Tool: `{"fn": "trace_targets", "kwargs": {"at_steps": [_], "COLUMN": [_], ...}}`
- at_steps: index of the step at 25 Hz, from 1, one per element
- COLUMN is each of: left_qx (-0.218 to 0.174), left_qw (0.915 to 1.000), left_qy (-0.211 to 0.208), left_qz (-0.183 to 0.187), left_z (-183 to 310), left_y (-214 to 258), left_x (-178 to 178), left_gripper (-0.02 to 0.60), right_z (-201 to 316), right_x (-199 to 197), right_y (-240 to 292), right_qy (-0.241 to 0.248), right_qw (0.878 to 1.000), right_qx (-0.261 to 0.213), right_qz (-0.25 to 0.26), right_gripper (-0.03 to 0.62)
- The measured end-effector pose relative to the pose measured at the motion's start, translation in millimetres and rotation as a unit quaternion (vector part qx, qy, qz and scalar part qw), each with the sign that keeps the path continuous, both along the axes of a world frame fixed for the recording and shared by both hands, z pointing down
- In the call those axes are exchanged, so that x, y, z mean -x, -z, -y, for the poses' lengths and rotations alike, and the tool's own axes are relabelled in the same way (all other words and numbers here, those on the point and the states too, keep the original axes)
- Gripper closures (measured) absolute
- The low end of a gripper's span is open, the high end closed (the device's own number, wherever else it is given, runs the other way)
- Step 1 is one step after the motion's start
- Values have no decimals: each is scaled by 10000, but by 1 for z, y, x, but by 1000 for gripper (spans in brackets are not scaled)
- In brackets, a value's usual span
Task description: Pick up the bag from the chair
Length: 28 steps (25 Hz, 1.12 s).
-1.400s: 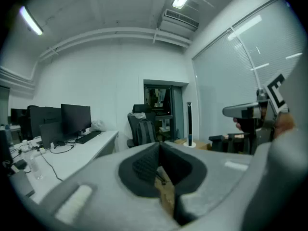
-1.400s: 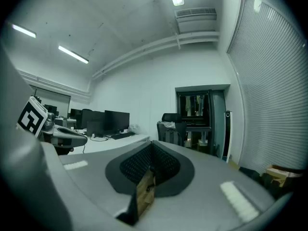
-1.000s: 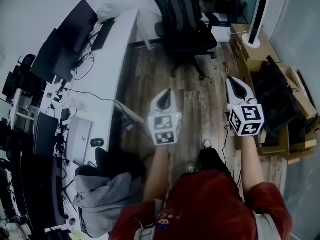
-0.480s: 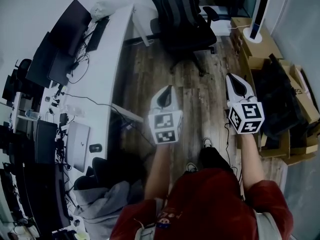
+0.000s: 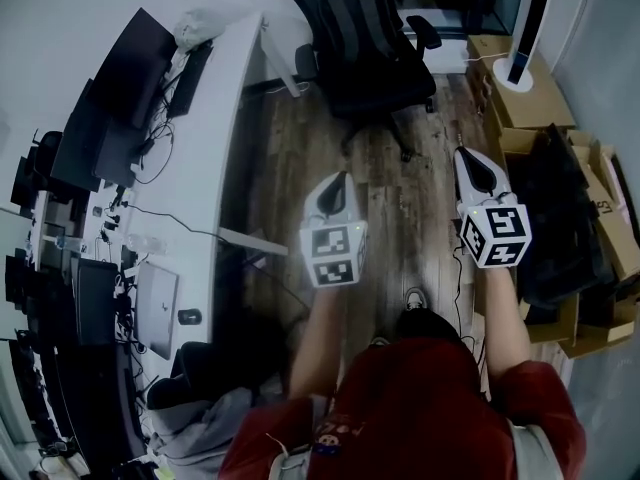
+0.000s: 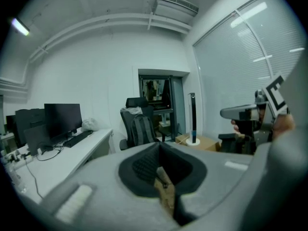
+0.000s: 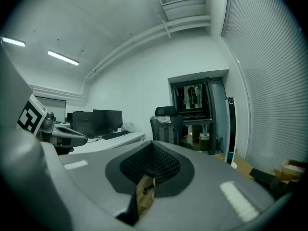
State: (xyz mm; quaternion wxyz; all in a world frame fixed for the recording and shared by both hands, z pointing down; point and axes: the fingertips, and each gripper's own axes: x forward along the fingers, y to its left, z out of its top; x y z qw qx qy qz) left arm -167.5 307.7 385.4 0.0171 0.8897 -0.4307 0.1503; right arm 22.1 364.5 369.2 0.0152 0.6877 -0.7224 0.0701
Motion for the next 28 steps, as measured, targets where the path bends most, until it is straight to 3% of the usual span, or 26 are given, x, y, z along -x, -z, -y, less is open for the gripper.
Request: {"fn": "trace_targets", "kwargs": {"at_steps": [9, 19, 28], "left_qx": [-126, -104, -99], "left_qw": [9997, 9997, 9997], "left_qy": [201, 220, 151], "left_qz": [31, -39, -191], "left_z": [52, 111, 221], "left_y": [15, 7, 4], "left_x": [-43, -46, -38], "left_gripper": [584, 584, 584], "right_z": [60, 119, 224], "right_x": [-47, -48, -42], "right_y": [13, 10, 15], "right_qy": [225, 301, 187], "right_qw": [9996, 9995, 9997], "right_qx": [-112, -79, -75], "right_qz": [111, 27, -116], "right_gripper": [594, 594, 594]}}
